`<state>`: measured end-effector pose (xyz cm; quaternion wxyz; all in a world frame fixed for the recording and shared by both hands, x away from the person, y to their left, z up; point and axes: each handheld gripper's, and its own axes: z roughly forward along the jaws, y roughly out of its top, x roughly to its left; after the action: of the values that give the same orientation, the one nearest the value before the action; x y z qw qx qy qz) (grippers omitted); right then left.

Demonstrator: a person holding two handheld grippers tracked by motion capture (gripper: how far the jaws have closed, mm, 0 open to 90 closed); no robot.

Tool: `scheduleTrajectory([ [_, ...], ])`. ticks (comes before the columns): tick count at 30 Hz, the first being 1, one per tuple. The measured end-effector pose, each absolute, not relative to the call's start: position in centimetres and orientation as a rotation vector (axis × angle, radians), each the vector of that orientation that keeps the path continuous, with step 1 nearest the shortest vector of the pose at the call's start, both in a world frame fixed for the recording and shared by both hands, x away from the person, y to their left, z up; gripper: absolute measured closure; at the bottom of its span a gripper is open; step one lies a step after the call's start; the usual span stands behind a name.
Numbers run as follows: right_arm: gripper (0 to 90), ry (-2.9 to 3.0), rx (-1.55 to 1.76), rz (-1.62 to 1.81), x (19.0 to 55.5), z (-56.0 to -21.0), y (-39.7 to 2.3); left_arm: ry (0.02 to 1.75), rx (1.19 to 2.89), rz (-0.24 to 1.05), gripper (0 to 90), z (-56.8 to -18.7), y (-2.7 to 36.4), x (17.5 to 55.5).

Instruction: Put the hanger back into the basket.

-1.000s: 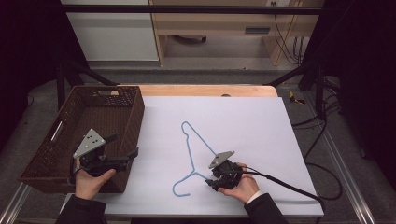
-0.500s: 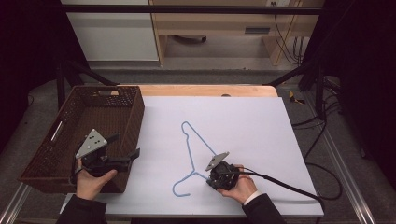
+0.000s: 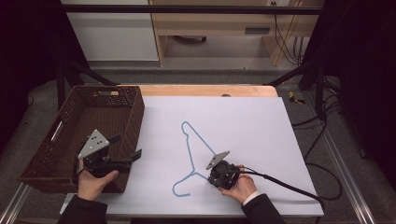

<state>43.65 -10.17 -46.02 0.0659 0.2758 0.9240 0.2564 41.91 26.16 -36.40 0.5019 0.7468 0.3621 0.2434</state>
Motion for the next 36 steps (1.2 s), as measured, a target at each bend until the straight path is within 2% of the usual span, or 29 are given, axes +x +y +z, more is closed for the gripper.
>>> scheduleTrajectory([
  [10,87.6,2.793,0.795,0.804,43.8,-45.9,-10.5,0.851,1.828,0.576,5.4,-36.6,25.3,41.8],
  [36,87.7,2.707,0.899,1.106,44.3,-43.0,-13.1,0.787,1.907,0.507,5.2,-38.0,22.5,41.4],
])
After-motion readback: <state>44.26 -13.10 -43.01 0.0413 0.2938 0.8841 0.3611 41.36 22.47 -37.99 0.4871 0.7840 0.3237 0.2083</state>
